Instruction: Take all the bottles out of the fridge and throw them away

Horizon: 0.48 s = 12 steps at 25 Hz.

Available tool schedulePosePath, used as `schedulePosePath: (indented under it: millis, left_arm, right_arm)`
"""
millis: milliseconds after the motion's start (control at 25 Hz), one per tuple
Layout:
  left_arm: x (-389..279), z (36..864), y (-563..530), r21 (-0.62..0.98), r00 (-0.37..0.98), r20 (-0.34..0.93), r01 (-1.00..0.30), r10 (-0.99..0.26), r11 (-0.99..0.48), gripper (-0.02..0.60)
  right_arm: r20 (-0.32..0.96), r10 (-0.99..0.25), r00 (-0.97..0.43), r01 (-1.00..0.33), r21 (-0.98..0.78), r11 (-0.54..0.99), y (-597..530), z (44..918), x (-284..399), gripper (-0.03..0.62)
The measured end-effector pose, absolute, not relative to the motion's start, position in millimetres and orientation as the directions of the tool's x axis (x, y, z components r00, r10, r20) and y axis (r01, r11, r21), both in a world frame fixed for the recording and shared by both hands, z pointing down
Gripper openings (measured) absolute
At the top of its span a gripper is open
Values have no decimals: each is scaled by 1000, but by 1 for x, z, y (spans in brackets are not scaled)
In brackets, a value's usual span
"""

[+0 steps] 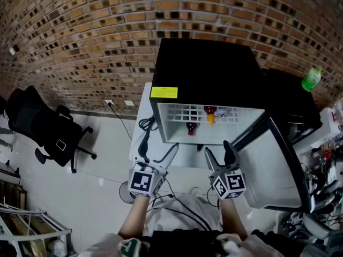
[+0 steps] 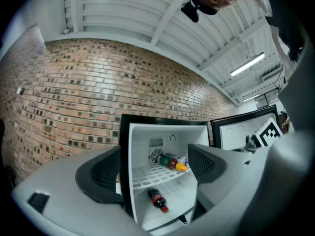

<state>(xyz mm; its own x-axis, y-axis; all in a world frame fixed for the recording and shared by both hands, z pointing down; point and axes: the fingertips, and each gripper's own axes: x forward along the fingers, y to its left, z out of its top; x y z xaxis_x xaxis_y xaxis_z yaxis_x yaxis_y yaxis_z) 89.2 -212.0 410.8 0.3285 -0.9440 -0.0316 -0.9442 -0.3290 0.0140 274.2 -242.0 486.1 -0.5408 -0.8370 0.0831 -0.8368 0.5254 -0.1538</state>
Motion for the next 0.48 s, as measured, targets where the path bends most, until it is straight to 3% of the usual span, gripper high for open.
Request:
schedulePosePath:
  millis: [280,480]
  left_arm:
    - [71,420,-210,14,283,-12,-959,-959,-284,408]
    - [54,427,-197,11,226,17,-974,-974,-226,408]
  right_arm:
    - [323,-771,-549,-834,-152,530,-262,607,258,354]
    - [394,-735,-552,-832,-199,517,-306,661,235,354]
